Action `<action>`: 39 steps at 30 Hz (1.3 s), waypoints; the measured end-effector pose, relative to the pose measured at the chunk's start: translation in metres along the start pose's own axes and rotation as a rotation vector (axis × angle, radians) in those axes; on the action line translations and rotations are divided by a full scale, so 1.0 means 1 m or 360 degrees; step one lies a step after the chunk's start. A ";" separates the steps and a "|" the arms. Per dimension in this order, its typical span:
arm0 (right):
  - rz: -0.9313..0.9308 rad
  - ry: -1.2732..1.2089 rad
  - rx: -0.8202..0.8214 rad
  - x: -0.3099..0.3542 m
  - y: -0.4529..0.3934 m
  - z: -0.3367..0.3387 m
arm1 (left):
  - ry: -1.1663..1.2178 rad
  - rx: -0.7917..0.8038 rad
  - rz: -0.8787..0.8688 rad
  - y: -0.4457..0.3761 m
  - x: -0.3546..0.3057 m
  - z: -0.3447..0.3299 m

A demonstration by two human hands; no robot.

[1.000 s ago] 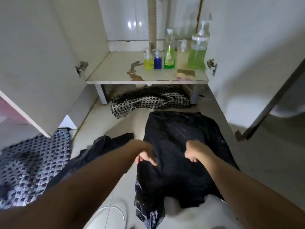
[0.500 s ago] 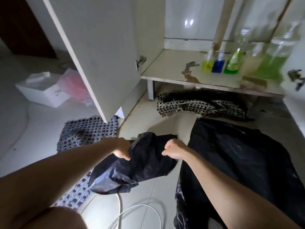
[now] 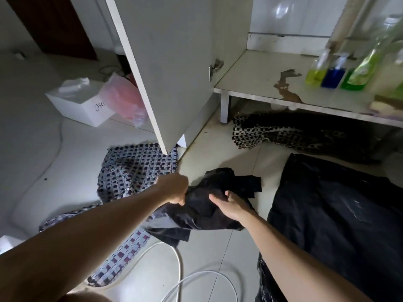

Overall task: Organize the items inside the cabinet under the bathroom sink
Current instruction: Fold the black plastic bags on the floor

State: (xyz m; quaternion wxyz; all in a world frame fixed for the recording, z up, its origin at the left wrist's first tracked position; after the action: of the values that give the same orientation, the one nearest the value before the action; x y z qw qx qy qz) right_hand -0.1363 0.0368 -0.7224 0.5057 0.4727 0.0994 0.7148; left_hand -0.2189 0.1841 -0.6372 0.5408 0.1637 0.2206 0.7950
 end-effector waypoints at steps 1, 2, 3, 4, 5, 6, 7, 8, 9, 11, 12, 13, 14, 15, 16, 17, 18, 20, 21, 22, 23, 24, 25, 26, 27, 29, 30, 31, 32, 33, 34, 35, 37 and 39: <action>0.0026 -0.0082 0.0006 0.006 0.001 0.003 | 0.0039 -0.0080 -0.0016 0.002 -0.002 0.012; 0.0063 -0.0155 0.0014 0.014 0.003 0.007 | 0.0068 -0.0130 -0.0041 0.003 -0.006 0.022; 0.0090 -0.0239 0.0029 0.021 0.005 0.011 | 0.0075 -0.0162 -0.0076 0.005 -0.009 0.032; 0.0102 -0.0336 0.0055 0.029 0.007 0.014 | 0.0066 -0.0191 -0.0106 0.007 -0.013 0.041; 0.0111 -0.0428 0.0079 0.035 0.009 0.016 | 0.0052 -0.0225 -0.0119 0.009 -0.016 0.050; 0.0119 -0.0488 0.0096 0.042 0.012 0.019 | 0.0047 -0.0263 -0.0131 0.011 -0.019 0.060; 0.0141 -0.0515 0.0096 0.048 0.015 0.022 | 0.0044 -0.0287 -0.0141 0.012 -0.021 0.068; 0.0172 -0.0519 0.0072 0.054 0.019 0.026 | 0.0029 -0.0310 -0.0145 0.015 -0.023 0.077; 0.0216 -0.0525 0.0030 0.059 0.023 0.031 | 0.0014 -0.0339 -0.0129 0.017 -0.023 0.086; 0.0298 -0.0543 -0.0041 0.069 0.033 0.042 | -0.0007 -0.0402 -0.0055 0.024 -0.023 0.106; 0.0333 -0.0537 -0.0051 0.075 0.039 0.048 | -0.0016 -0.0431 -0.0012 0.028 -0.024 0.117; 0.0371 -0.0513 -0.0050 0.081 0.046 0.054 | -0.0037 -0.0454 0.0037 0.033 -0.024 0.128; 0.0413 -0.0479 -0.0042 0.086 0.053 0.061 | -0.0070 -0.0476 0.0097 0.039 -0.024 0.139; 0.0455 -0.0437 -0.0026 0.092 0.062 0.067 | -0.0095 -0.0497 0.0155 0.045 -0.024 0.150; 0.0495 -0.0372 -0.0019 0.097 0.070 0.074 | -0.0116 -0.0520 0.0197 0.051 -0.026 0.159; 0.0541 -0.0286 -0.0026 0.101 0.078 0.081 | -0.0136 -0.0530 0.0228 0.057 -0.028 0.167; 0.0584 -0.0179 -0.0029 0.105 0.085 0.088 | -0.0151 -0.0524 0.0242 0.061 -0.032 0.171; 0.0634 0.0042 -0.0031 0.109 0.095 0.100 | -0.0163 -0.0488 0.0203 0.067 -0.043 0.173; 0.0633 0.0177 -0.0058 0.108 0.098 0.107 | -0.0168 -0.0461 0.0156 0.069 -0.051 0.172; 0.0634 0.0344 -0.0118 0.105 0.100 0.114 | -0.0179 -0.0439 0.0099 0.072 -0.059 0.172; 0.0665 0.0503 -0.0210 0.101 0.103 0.122 | -0.0188 -0.0429 0.0037 0.075 -0.067 0.172; 0.0738 0.0608 -0.0317 0.098 0.107 0.131 | -0.0190 -0.0443 -0.0024 0.079 -0.077 0.174; 0.0833 0.0652 -0.0414 0.094 0.113 0.140 | -0.0186 -0.0476 -0.0086 0.084 -0.086 0.177; 0.0937 0.0656 -0.0498 0.090 0.117 0.148 | -0.0179 -0.0524 -0.0149 0.089 -0.097 0.180; 0.1039 0.0642 -0.0564 0.087 0.122 0.156 | -0.0164 -0.0590 -0.0220 0.092 -0.108 0.185; 0.1121 0.0594 -0.0686 0.080 0.127 0.174 | -0.0124 -0.0746 -0.0343 0.098 -0.130 0.195; 0.1120 0.0570 -0.0741 0.077 0.130 0.184 | -0.0094 -0.0819 -0.0381 0.100 -0.138 0.200; 0.1115 0.0541 -0.0783 0.075 0.132 0.194 | -0.0043 -0.0883 -0.0414 0.102 -0.146 0.205; 0.1099 0.0529 -0.0844 0.073 0.137 0.204 | 0.0011 -0.0929 -0.0439 0.103 -0.152 0.209; 0.1071 0.0508 -0.0938 0.071 0.141 0.215 | 0.0052 -0.0971 -0.0467 0.105 -0.157 0.213; 0.1043 0.0477 -0.1073 0.068 0.149 0.227 | 0.0112 -0.1013 -0.0513 0.107 -0.161 0.218; 0.1049 0.0426 -0.1239 0.064 0.158 0.240 | 0.0222 -0.1043 -0.0590 0.111 -0.166 0.225; 0.1172 0.0320 -0.1558 0.057 0.183 0.264 | 0.0699 -0.1074 -0.0682 0.121 -0.169 0.236; 0.1304 0.0235 -0.1731 0.050 0.206 0.284 | 0.1366 -0.1025 -0.0572 0.116 -0.161 0.239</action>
State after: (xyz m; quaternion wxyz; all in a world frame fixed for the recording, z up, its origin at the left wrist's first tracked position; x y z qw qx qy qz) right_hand -0.0475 -0.1146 -0.4141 0.3520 0.1009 -0.4264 0.8271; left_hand -0.1329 0.0388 -0.3768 0.5521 -0.3875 0.1915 0.7130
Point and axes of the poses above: each hand's wrist, its own y-axis away from the middle knuckle, its own z-axis out of the back of the hand, x = y × z, the point moved 5 cm from there along -y, towards the middle knuckle, and after that the axes turned 4 degrees about -z, right-handed, at the moved point
